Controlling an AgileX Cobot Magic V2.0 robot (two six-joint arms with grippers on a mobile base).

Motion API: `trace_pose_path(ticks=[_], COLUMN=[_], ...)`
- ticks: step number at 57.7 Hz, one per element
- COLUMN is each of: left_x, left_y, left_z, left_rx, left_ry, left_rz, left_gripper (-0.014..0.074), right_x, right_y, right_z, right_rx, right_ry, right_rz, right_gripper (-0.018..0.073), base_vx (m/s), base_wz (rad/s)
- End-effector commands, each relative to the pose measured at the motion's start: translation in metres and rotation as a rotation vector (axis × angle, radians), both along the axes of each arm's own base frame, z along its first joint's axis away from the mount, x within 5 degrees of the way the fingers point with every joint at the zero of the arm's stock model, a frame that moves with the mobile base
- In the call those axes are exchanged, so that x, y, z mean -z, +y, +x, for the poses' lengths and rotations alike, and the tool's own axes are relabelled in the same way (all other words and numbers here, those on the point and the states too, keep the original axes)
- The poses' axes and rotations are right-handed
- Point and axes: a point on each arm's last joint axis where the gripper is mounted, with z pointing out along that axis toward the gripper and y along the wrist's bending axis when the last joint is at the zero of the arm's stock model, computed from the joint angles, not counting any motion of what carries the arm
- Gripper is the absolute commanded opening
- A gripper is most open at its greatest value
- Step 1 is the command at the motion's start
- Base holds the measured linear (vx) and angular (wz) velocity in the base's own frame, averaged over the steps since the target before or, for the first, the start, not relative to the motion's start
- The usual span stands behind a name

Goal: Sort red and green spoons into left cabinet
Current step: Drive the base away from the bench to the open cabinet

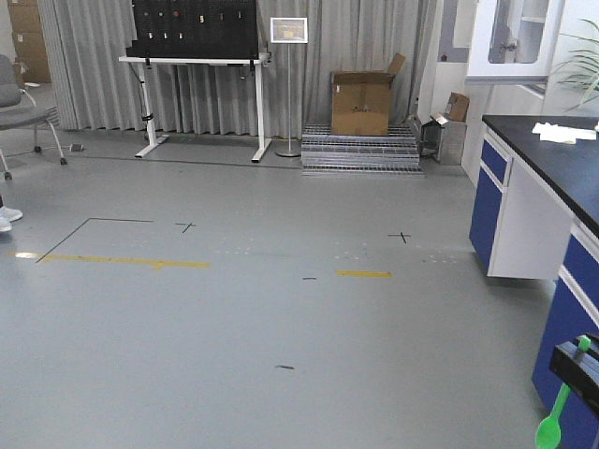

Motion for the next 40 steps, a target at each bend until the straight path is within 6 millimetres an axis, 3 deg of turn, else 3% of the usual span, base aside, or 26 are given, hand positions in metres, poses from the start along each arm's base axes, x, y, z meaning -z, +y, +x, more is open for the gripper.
trace_pose_path(ticks=[1, 40], left_x=[-0.0159, -0.0159], left_y=[0.0018, 0.0018], left_z=[0.0003, 0.0003], left_rx=[-0.025, -0.025], left_ry=[-0.084, -0.084], left_rz=[-0.054, -0.054], left_gripper=[-0.0001, -0.0001], right_x=[-0.0107, -0.0107], right_y=[0.0013, 0.0012], right_z=[-0.0013, -0.0013], right_rx=[-0.016, -0.015], right_ry=[-0.030, -0.030], right_rz=[0.019, 0.019], right_gripper=[-0.0003, -0.0003], base_vx=[0.58, 0.63], base_wz=[0.00, 0.02])
